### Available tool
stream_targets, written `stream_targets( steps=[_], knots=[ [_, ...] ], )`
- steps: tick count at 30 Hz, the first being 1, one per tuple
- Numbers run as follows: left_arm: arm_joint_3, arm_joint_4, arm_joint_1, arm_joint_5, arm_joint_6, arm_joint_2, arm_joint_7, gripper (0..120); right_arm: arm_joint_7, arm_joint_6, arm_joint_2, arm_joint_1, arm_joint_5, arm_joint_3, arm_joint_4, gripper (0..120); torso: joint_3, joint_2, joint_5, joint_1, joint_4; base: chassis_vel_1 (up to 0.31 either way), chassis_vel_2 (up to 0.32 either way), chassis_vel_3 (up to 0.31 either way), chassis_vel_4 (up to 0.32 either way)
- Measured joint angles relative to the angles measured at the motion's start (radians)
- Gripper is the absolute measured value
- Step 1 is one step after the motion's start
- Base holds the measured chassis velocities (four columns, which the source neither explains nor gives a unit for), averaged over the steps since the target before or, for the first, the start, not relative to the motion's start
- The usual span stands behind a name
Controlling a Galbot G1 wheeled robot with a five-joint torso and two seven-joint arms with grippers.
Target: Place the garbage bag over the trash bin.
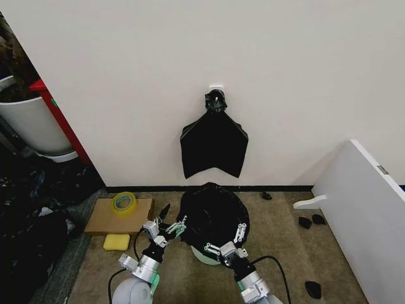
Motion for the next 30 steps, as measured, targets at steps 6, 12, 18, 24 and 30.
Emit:
stream_targets(
  steps=[6,12,18,24,30],
  knots=[
    [-0.006,-0.035,0.013,-0.014,0.008,0.004,0.001,100,0.001,0.009,0.014,0.012,-0.011,0.005,-0.038,100,0.0,0.0,-0.0001,0.0,0.0,0.0,0.0,0.0,0.0],
    [-0.007,-0.06,0.017,-0.024,0.011,0.008,-0.003,100,0.005,0.012,0.019,0.016,-0.009,0.01,-0.047,100,0.0,0.0,0.0,0.0,0.0,0.0,0.0,0.0,0.0],
    [-0.01,-0.091,0.009,-0.004,0.004,0.01,-0.041,100,-0.017,0.072,0.004,0.001,0.037,0.012,0.016,100,0.0,0.0,-0.0001,0.0,0.0,0.0,0.0,0.0,0.0],
    [-0.017,-0.191,0.0,0.221,-0.028,0.026,-0.313,100,-0.144,0.19,-0.056,-0.073,0.24,0.032,0.269,100,0.0,0.0,-0.0002,0.0,-0.0001,0.0,0.0,0.0,0.0],
    [-0.023,-0.281,-0.012,0.328,-0.028,0.038,-0.412,100,-0.128,0.143,-0.055,-0.074,0.321,0.067,0.406,100,0.0,0.0,0.0,0.0,0.0,0.0,0.0,0.0,0.0]
  ],
)
